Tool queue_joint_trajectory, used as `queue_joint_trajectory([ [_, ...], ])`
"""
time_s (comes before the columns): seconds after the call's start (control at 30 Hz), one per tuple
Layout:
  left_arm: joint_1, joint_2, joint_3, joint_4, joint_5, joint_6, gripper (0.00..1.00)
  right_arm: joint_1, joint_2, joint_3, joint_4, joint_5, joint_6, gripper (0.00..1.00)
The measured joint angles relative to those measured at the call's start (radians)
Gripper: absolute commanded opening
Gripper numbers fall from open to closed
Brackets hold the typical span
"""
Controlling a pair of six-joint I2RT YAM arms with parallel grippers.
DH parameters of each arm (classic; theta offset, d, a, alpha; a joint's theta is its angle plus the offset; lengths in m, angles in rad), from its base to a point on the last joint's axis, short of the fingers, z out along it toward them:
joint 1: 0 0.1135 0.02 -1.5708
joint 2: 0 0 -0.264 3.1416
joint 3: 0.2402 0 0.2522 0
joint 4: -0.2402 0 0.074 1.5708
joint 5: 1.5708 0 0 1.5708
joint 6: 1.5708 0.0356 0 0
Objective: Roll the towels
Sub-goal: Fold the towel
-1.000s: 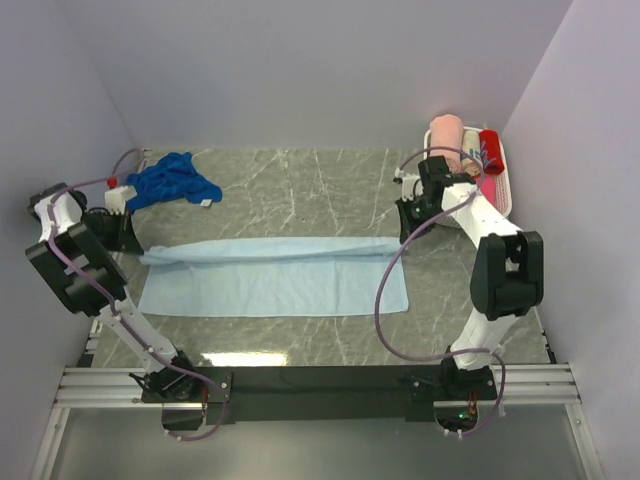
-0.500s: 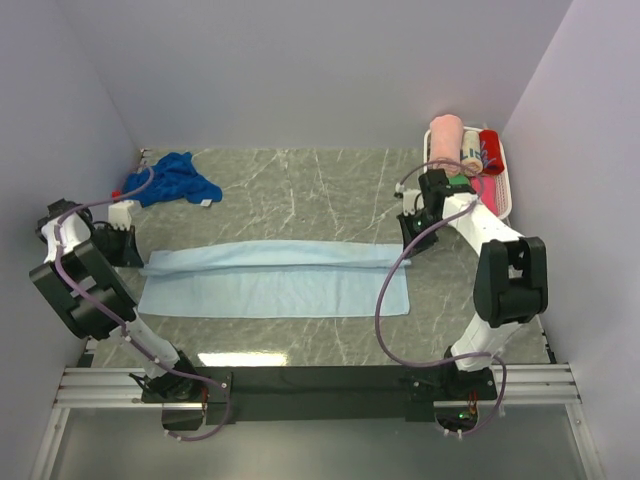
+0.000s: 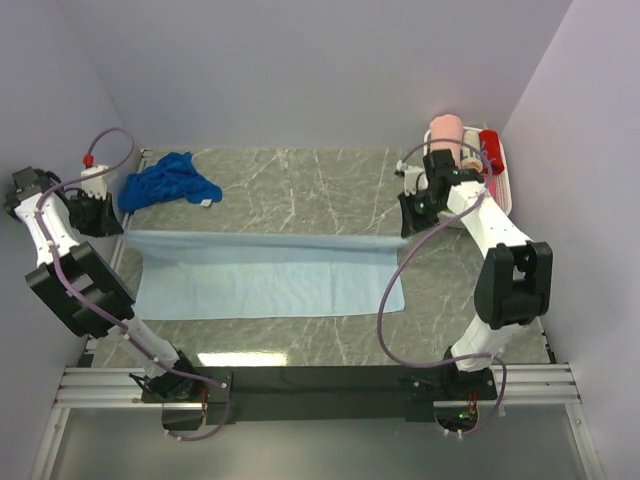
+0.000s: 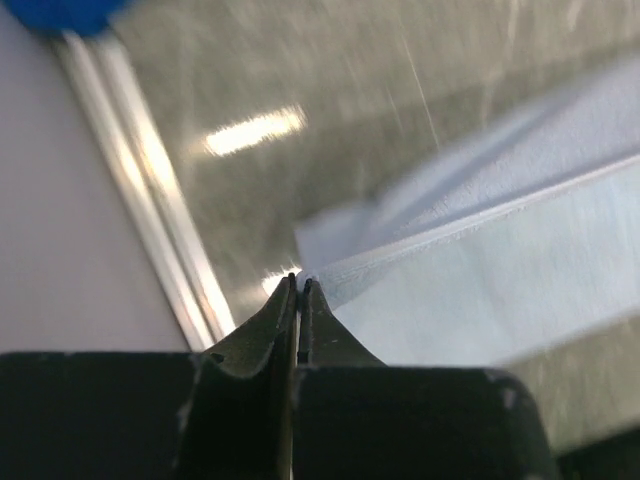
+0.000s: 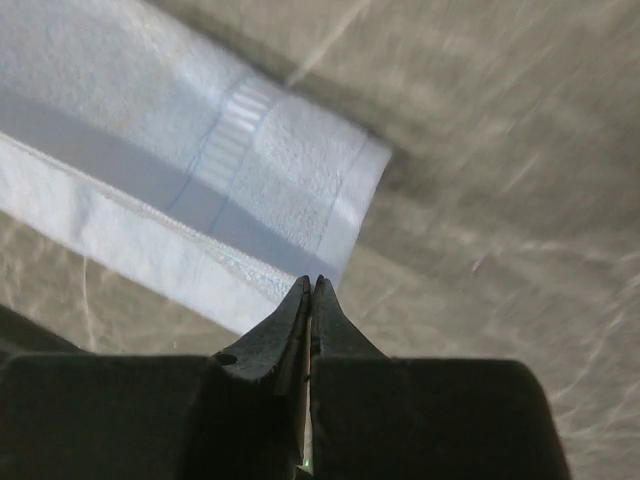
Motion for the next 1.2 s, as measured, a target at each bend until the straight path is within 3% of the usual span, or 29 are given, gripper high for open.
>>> queue_joint_trajectory([
  [0.17,0.082,-0.014,-0.150,-0.128,-0.037,0.171,0.01,0.000,-0.100,-0.220,-0.027,-0.011,-0.027,0.00],
  [0.33,0.109,-0.056,-0.401,-0.074,-0.138,0.235,0.00,0.009,-0.081,-0.355,-0.020,0.002,-0.026,0.00],
  [0.47,0.098,-0.070,-0.525,0.023,-0.217,0.227,0.01,0.016,-0.020,-0.370,0.000,0.024,-0.014,0.00],
  [0.77,0.096,-0.069,-0.527,0.097,-0.241,0.172,0.01,0.024,0.006,-0.337,0.017,0.036,-0.004,0.00],
  [1.2,0.139,-0.092,-0.358,-0.075,-0.166,0.152,0.01,0.031,-0.138,-0.333,-0.035,0.001,-0.008,0.00],
])
